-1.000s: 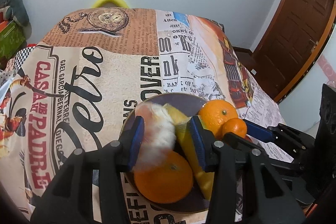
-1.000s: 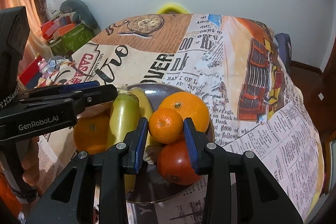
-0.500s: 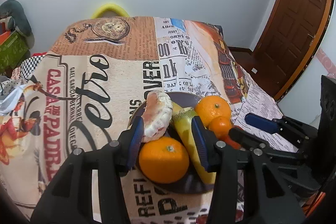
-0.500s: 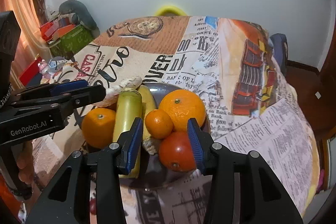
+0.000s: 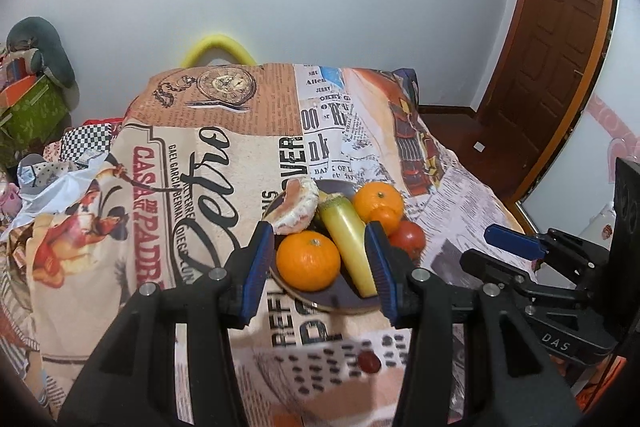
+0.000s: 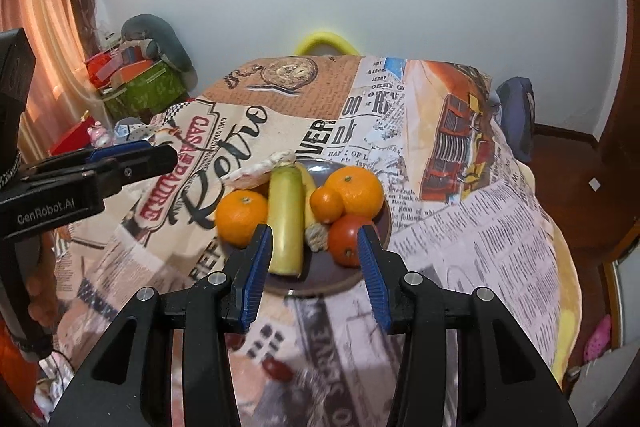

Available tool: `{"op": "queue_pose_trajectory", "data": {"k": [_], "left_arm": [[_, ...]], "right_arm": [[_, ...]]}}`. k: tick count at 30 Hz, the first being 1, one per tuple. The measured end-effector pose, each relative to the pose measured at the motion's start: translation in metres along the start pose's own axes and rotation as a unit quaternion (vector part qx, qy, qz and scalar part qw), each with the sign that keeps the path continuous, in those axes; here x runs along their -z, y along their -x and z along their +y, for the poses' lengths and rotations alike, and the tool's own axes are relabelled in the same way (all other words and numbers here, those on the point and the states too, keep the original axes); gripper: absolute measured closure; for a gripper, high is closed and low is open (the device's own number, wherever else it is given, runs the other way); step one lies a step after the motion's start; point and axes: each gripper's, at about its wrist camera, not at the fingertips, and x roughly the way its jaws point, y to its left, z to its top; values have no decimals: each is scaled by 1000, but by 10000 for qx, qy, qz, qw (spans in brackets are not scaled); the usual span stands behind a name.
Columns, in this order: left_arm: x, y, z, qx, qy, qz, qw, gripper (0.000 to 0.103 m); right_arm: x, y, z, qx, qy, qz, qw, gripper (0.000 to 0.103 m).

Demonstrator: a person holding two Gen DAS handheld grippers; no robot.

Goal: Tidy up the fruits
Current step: 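Grasp one red date with the right tool while the left tool grasps the other date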

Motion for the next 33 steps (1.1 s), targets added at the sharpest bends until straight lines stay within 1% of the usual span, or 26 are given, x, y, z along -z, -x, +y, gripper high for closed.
{"op": "queue_pose_trajectory", "data": {"k": [4,7,13,17,23,26,33], "left_arm": [[12,18,-5,-7,-56,-11,10000,56],[24,29,-7,-22,-131,9,9999,53],[48,32,-9,34,-112,253,9996,51],[65,25,-8,62,-106,440,9990,51],[88,6,-9,50,-153,746,9971,51],[98,-6,-12,52,-242,905,9956,51],[113,-34,-16,227,-216,1214,9921,51]], "right_arm": [[12,14,8,18,-14,31,10000,62],[24,19,14,32,-17,117,9999,62],[46,11,23,6,119,486,9987,62],[59,4,27,19,203,691,9974,62],[76,-16,21,-36,16,980,9952,62],[82,-27,18,-130,-88,1101,9938,62],[90,-46,21,-274,-53,1341,9906,63]]}}
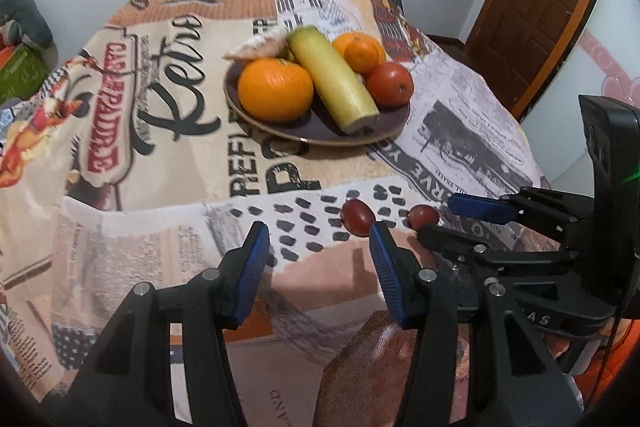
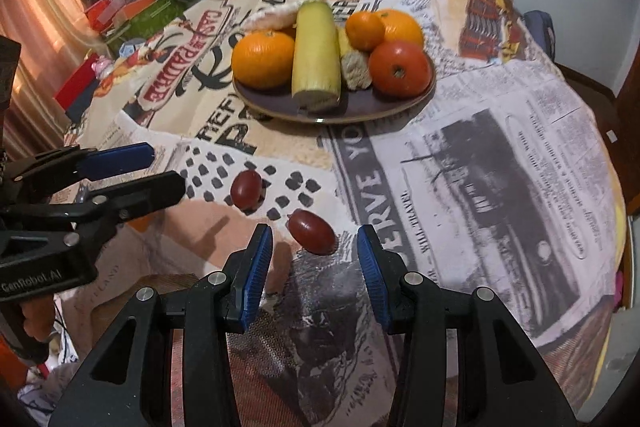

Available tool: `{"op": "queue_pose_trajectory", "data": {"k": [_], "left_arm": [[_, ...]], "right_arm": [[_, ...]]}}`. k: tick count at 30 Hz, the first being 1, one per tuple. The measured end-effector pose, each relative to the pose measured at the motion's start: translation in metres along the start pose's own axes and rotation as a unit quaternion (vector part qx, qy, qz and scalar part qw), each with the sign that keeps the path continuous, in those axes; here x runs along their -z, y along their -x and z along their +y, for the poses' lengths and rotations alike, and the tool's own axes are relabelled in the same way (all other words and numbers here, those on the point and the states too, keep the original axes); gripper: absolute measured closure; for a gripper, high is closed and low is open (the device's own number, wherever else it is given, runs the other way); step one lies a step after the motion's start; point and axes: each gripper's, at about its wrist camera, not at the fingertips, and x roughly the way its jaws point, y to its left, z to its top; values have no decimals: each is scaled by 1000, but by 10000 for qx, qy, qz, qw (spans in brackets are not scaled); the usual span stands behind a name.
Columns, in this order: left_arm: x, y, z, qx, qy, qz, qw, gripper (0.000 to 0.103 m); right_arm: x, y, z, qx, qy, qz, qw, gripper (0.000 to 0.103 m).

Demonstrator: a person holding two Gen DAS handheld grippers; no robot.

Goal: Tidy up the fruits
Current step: 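Grasp one red date with the right tool while the left tool grasps the other date, then carry both red dates onto the grey plate and open both tools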

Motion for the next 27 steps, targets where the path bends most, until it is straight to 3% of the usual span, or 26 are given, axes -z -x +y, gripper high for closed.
{"op": "queue_pose_trajectory", "data": {"k": [7,17,19,24,27], "left_arm": [[1,-19,-3,77,-60,157,9998,51],[-3,-36,-23,304,-325,259,9987,52],[-6,-41,-26,321,-343,285,9985,57],[-10,-48,-26,274,-300,280,9988,79],[-11,-48,-21,332,-190,298,9988,84]], "right_arm": [[1,-7,-6,-106,-7,-8,9999,80],[-6,7,-21,40,-93,-265,9996,81],[-7,10,-24,71,-123,-312,9994,81],[-8,14,-29,136,-165,-390,9990,81],[-9,13,-31,126,-210,-420,9988,81]]}}
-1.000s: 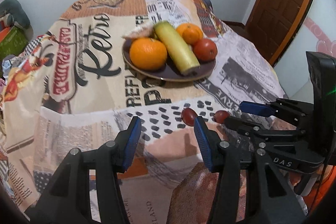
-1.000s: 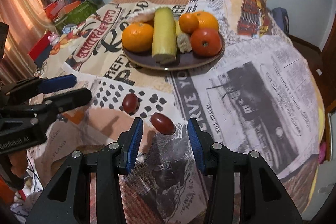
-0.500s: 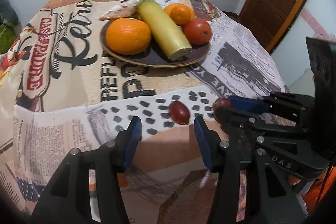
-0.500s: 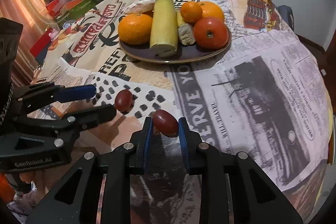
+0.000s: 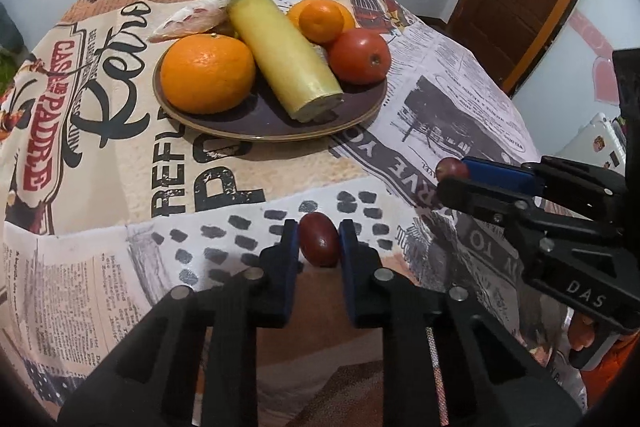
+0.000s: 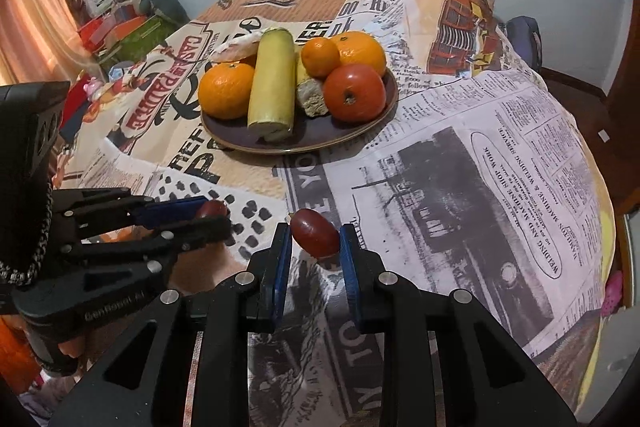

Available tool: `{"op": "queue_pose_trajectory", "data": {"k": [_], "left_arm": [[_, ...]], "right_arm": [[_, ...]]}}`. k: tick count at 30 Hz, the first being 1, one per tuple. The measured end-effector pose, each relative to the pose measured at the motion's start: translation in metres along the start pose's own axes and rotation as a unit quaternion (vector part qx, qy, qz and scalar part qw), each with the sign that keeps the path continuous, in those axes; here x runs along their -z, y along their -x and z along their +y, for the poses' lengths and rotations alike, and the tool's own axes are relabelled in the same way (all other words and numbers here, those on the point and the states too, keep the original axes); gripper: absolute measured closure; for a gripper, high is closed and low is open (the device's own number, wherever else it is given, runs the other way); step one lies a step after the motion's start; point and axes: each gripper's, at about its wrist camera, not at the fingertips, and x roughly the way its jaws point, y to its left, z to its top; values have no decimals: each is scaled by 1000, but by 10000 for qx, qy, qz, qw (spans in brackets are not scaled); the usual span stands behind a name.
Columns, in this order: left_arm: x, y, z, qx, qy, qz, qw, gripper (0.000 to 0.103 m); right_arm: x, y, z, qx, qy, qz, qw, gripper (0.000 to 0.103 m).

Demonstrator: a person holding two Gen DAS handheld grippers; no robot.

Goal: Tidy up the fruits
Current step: 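Carry both red dates onto the grey plate and open both tools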

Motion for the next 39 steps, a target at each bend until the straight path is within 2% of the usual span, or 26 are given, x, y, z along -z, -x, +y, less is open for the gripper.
{"op": "queue_pose_trajectory", "data": {"k": [8,16,22,29,39], "left_arm": [[-2,14,5,-81,29,-176,9998,84],[-21,36,12,-164,103,-572,9982,84],[-36,38,17,-235,136,-746,9968,84],[-47,27,23,-259,182,-753,9967,84],[-55,5,27,-231,222,-624,9975,84]], "right_arm": [[-7,2,2,-26,0,-95,10000,81],[-26,8,6,-36,56,-333,9994,81],[-41,5,8,-7,111,-474,9988,81],[-53,-9,2,-14,58,-469,9989,80],[-56,-38,-6,-57,36,-221,9997,80]]}}
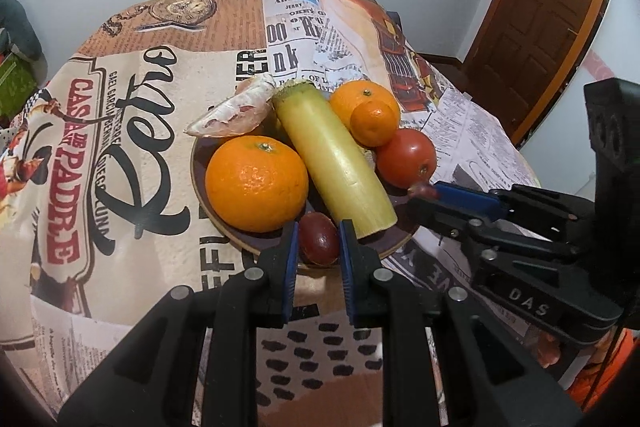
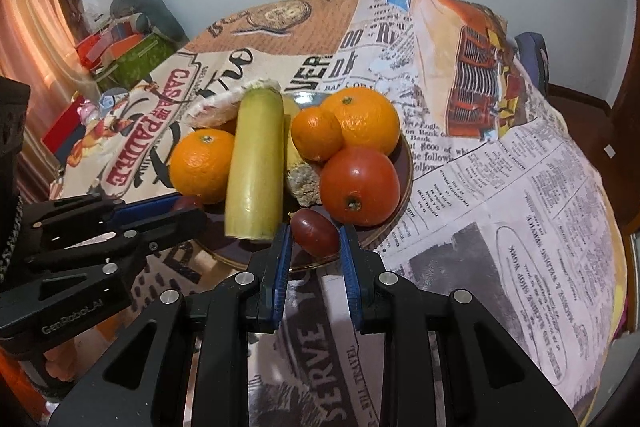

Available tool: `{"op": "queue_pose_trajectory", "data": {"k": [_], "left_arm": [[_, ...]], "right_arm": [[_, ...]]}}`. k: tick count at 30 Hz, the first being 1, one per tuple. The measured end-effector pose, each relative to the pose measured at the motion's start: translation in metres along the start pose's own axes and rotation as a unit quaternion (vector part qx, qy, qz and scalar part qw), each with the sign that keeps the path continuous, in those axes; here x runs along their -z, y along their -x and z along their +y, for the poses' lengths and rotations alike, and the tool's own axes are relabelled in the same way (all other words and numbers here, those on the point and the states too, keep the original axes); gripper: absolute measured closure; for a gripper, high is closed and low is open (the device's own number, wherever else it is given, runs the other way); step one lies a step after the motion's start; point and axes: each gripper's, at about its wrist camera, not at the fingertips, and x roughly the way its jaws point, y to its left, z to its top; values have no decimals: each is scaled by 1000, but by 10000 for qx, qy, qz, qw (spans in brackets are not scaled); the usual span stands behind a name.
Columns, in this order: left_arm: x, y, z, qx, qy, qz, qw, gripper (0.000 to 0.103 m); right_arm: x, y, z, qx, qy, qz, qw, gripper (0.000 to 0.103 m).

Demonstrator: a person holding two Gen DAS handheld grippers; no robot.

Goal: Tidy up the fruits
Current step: 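Carry both red dates onto the grey plate and open both tools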

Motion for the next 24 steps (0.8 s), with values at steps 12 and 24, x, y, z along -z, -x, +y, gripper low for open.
{"op": "queue_pose_trajectory", "data": {"k": [12,24], "left_arm": [[1,-13,4,35,70,183,9998,84],[-1,36,2,6,70,-215,9997,83]], "right_arm": [[-1,-6,0,-30,114,76,9999,80],[-4,40,6,123,164,-284,9994,79]]}}
